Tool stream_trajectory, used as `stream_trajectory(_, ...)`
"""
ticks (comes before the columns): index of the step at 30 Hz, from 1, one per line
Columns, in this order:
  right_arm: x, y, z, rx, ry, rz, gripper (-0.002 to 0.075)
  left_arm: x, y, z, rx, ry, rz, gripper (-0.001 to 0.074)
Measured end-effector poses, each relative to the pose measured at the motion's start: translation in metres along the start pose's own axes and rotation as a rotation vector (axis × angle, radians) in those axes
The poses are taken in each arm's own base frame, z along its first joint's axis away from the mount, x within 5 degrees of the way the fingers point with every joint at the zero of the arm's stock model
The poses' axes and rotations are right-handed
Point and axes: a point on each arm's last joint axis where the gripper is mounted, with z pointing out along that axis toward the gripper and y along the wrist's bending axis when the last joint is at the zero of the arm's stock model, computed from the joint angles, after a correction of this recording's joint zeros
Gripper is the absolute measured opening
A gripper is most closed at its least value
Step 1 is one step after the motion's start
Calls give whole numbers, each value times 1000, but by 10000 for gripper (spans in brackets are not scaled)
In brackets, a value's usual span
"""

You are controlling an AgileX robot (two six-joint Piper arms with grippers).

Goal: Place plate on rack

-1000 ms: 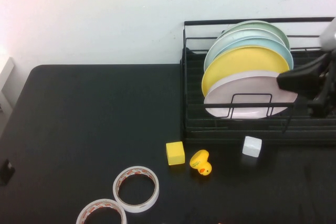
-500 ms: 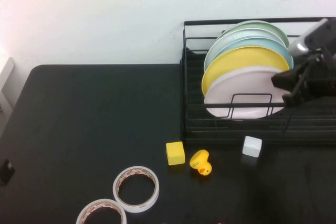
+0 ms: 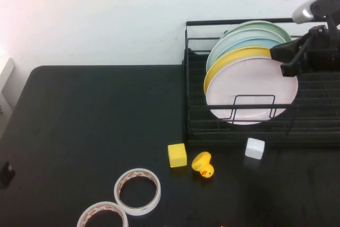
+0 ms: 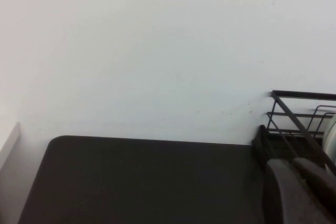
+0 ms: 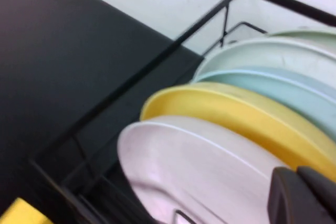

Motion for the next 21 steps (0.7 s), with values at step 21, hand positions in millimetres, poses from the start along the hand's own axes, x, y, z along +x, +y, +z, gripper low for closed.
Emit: stream_trajectory(21,-38,111,-194,29,-484,-138,-2,0,0,0,0,0,0,-2)
